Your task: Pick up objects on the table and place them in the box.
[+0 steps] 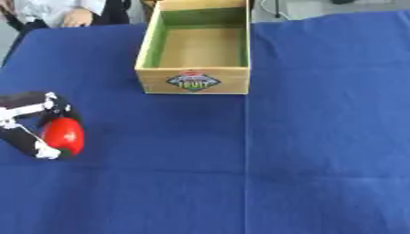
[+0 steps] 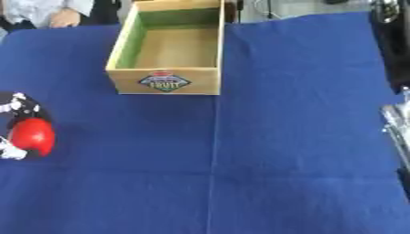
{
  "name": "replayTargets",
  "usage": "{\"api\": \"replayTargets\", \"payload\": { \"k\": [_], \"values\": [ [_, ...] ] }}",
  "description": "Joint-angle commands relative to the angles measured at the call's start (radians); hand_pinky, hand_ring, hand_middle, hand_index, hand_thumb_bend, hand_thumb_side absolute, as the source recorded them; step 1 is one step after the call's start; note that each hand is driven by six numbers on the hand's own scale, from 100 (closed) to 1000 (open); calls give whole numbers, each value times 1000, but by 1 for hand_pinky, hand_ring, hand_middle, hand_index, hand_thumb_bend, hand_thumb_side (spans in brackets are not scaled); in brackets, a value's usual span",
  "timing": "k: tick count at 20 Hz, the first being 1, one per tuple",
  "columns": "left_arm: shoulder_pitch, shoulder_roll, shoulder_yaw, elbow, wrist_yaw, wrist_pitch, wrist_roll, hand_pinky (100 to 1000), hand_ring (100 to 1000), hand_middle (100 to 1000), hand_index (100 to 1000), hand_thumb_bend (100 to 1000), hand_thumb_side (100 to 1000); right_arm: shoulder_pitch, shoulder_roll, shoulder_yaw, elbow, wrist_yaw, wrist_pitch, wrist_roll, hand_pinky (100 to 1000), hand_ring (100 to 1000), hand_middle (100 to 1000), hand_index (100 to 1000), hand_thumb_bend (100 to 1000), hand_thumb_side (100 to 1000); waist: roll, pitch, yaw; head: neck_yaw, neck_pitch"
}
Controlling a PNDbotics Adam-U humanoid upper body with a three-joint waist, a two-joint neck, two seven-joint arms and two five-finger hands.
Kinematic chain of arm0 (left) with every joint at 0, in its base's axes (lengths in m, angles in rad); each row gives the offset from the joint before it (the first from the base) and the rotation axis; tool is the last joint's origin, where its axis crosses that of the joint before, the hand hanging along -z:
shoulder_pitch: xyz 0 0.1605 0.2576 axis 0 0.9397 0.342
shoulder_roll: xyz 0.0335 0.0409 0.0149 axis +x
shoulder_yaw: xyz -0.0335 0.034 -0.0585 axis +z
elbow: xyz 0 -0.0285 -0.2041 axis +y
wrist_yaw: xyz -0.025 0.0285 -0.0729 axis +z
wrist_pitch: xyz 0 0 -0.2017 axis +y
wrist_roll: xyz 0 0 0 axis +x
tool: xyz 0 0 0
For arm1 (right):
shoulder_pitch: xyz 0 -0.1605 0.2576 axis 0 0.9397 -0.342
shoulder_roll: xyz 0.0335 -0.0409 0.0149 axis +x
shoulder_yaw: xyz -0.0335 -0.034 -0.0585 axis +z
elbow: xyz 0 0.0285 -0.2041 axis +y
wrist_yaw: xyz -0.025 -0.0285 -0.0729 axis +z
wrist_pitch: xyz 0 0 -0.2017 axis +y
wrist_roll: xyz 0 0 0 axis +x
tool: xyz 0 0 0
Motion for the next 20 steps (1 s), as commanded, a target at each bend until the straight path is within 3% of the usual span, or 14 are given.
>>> {"api": "replayTargets", "payload": {
  "k": [1, 9, 20],
  "values": [
    [-12, 35, 25, -27, 3, -172, -120, 232, 308, 421, 550, 329, 374, -9, -8, -4, -19, -7, 1, -2, 897, 832, 681, 762, 100, 953, -1, -20, 4, 3, -5],
    [-18, 56, 66, -80, 11, -175, -14, 215, 283, 393, 521, 300, 401, -6, -13, -3, -19, -8, -2, -2, 899, 832, 682, 763, 100, 955, 4, -28, 15, -3, 5],
    [-58, 100, 147, -148, 92, -133, 40, 204, 276, 388, 552, 283, 443, 4, -24, -3, -19, -8, -3, -3, 901, 833, 682, 763, 100, 949, 17, -31, 25, -1, 16]
  ]
}}
